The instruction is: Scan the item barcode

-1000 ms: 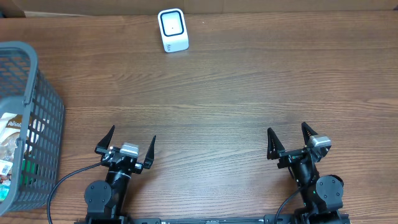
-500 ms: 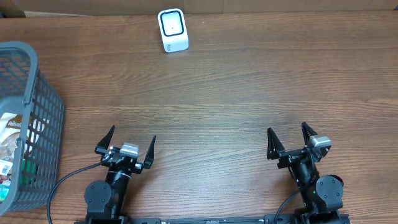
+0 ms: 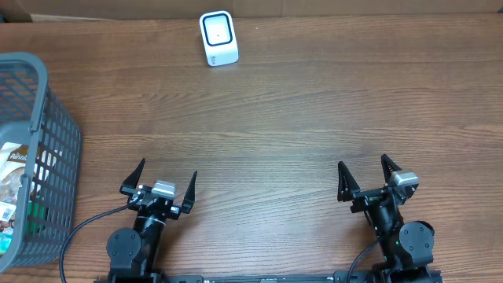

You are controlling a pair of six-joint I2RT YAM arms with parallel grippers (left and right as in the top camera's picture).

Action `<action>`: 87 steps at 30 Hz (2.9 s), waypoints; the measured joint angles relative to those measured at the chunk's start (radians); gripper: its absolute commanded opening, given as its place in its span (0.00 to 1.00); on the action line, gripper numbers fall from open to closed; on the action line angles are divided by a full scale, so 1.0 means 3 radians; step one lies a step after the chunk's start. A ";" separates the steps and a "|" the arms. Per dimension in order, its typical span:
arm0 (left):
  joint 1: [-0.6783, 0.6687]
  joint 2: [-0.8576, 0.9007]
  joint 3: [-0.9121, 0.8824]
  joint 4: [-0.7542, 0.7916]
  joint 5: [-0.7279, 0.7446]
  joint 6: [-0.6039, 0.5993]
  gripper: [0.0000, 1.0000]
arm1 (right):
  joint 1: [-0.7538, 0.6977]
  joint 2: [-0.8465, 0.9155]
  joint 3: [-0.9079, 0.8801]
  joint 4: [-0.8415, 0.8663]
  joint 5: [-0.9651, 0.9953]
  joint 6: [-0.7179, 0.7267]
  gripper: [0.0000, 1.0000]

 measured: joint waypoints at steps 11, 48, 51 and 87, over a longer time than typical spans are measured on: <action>0.0000 0.0000 0.0000 0.0000 0.0000 0.0000 0.99 | 0.0000 0.0000 0.0000 0.0000 0.0000 -0.0001 1.00; 0.0000 0.0000 0.0000 0.0000 0.0000 0.0000 1.00 | 0.0000 0.0000 0.0000 0.0000 -0.0001 -0.0001 1.00; 0.0000 0.0000 0.0000 0.0000 0.0000 0.0000 1.00 | 0.0000 0.0000 0.0000 0.0001 0.0001 -0.0003 1.00; 0.0000 0.0345 0.0434 -0.0399 -0.0015 -0.0398 1.00 | 0.0000 0.0000 0.0000 0.0000 0.0000 0.0000 1.00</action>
